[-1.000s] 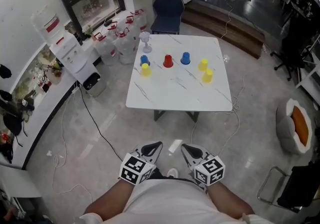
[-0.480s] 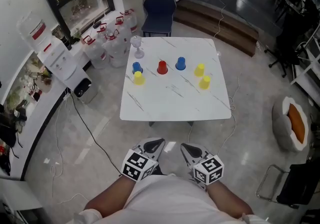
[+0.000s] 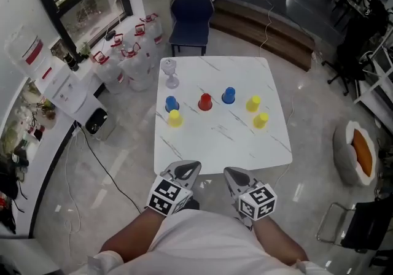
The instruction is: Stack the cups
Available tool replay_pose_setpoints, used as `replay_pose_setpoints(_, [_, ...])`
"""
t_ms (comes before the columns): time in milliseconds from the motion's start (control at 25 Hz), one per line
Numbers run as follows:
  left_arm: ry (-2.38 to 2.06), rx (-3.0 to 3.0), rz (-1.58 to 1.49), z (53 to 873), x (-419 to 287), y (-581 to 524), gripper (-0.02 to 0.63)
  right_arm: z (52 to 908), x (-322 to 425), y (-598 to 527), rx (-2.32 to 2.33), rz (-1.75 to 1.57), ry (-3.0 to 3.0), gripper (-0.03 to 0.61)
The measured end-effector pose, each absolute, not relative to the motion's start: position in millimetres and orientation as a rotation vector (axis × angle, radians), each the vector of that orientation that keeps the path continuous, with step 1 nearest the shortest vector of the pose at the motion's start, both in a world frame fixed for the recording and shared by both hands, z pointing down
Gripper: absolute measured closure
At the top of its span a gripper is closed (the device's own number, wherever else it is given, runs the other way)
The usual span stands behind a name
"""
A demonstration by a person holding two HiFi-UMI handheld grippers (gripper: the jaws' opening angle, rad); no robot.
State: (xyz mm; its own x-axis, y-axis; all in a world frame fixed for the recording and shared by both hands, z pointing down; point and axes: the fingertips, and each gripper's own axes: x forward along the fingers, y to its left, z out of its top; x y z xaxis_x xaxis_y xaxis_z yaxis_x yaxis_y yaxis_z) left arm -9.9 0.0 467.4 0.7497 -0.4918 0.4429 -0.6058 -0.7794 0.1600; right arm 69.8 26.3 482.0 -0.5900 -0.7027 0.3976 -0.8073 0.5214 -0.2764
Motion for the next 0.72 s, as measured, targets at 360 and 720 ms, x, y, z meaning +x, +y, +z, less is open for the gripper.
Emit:
replay_pose_setpoints(360, [-0.768,2.691,0.576,477.9,-39.9,-78.3,0.606,484.9,37.6,-54.6,1.337,0.584,-2.474,0.572])
replay_pose_setpoints(720, [-0.792,2.675,0.582,484.4,-52.3,-108.1,0.606,490.0,22.5,-90.0,1.267,0.572,-2.465,0.572])
